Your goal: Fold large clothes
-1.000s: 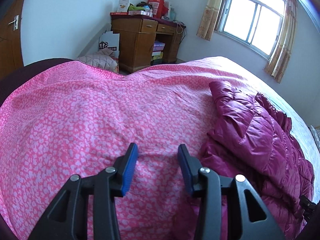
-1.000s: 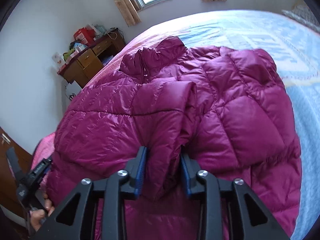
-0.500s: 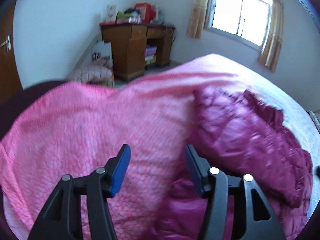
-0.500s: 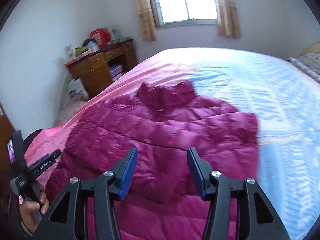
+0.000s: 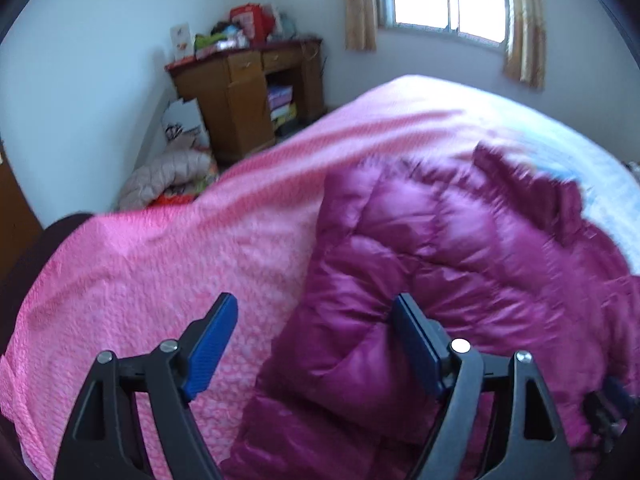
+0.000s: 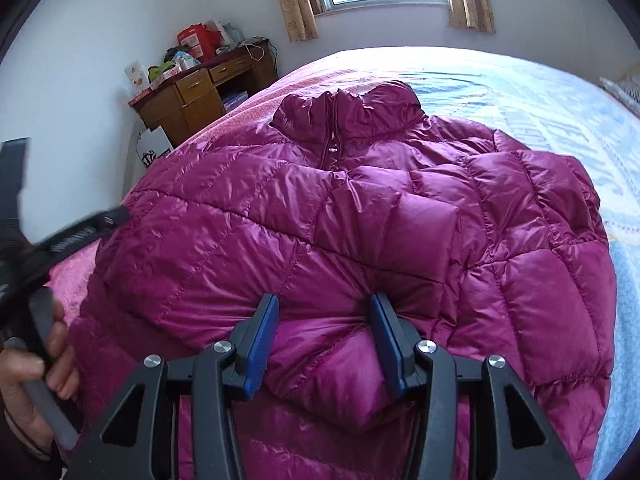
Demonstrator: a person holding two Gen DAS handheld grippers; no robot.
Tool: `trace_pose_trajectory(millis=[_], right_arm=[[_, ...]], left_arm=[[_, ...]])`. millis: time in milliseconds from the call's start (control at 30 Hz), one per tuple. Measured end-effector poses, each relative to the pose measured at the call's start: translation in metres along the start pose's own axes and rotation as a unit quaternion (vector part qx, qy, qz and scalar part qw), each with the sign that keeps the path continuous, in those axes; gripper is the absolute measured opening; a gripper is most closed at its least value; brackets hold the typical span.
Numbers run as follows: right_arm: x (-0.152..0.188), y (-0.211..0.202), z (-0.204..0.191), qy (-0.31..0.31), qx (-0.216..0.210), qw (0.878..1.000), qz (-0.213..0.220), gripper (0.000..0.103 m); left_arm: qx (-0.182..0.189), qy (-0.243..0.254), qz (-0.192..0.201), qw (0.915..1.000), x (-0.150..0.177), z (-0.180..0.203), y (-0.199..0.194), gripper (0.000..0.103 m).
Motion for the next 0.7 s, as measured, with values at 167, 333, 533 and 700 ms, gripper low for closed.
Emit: trace_pose_trajectory(millis=[167, 333, 533, 700], right_arm=[[0.002, 0.0, 0.006, 0.013, -0.019, 1.0, 0.008, 0.05], [0.001, -0.001, 0.008, 0.024, -0.034, 0.999, 0.011, 0.05], [0.002, -0.003, 0.007, 0.029, -0.044, 0.999, 0.014, 0.052], [0.004, -0.008, 0.004, 0.028, -0.045, 0.999, 0.003, 0.056]], left_arm=[[-0.011, -0.027, -0.027, 0.9992, 0.007, -0.011, 0.015, 0.094], [-0.06, 0.012, -0.021, 0.9979, 0.009, 0.004, 0.016, 0.094], [-0.072, 0.022, -0.015, 0.9971, 0.014, 0.012, 0.015, 0.094], [-0.059, 0.013, -0.017, 0.998, 0.013, 0.006, 0.014, 0.094]])
Point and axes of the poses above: each gripper's, at about its wrist camera, not at the fingertips, and y roughly the way its jaws point, z to its right, x to its underside, the point moved 5 cm from there along y, roughly the way its jaws point, and after that the axes turned 4 degrees about x, right-handed, at the moved point
